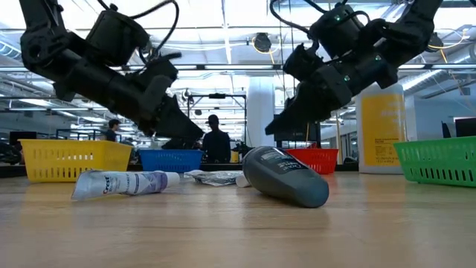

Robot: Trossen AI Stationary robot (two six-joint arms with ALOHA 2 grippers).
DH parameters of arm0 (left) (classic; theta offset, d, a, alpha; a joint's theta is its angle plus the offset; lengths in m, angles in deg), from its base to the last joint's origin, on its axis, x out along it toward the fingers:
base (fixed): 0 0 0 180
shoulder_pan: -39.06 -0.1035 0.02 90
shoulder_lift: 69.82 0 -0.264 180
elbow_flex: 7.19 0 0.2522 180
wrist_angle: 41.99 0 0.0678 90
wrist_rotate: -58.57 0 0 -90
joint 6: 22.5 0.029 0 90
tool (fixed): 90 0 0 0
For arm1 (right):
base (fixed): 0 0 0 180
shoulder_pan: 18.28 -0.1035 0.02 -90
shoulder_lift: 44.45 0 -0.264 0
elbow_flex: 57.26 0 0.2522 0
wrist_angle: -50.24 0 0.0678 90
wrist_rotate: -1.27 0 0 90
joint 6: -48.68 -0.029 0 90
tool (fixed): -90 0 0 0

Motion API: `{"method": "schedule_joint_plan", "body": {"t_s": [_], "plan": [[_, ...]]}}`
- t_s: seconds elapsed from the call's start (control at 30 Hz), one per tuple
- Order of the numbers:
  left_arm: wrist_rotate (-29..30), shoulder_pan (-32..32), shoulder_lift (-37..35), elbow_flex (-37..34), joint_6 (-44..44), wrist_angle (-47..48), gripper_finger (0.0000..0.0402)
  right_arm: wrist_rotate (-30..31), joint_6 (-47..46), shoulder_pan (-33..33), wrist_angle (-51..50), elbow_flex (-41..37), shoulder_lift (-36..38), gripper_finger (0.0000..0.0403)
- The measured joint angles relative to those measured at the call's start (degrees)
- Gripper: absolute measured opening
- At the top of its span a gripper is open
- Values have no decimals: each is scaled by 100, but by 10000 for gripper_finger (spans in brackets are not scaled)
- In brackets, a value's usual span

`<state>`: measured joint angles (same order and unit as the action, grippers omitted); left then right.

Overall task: Pick & Place Travel size toiletries
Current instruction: Put the black hairbrush into the yellow bin

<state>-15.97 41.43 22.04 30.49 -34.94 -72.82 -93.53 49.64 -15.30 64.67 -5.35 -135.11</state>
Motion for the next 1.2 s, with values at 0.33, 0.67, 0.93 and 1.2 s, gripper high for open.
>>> {"method": "schedule_joint_plan", "body": {"t_s": [0.33,0.67,0.93,1.2], "plan": [[-95,-246,570,887,-672,1363,273,0,14,-2,105,-4,-14,238],[-356,-483,1500,1960,-1102,2402,272,12,14,-8,17,-2,-14,238],[-1005,-562,1529,1963,-855,2363,134,18,14,-8,27,-2,-14,238],[-798,-441,1483,1956,-514,2362,14,22,90,-8,30,-2,-14,238]]}}
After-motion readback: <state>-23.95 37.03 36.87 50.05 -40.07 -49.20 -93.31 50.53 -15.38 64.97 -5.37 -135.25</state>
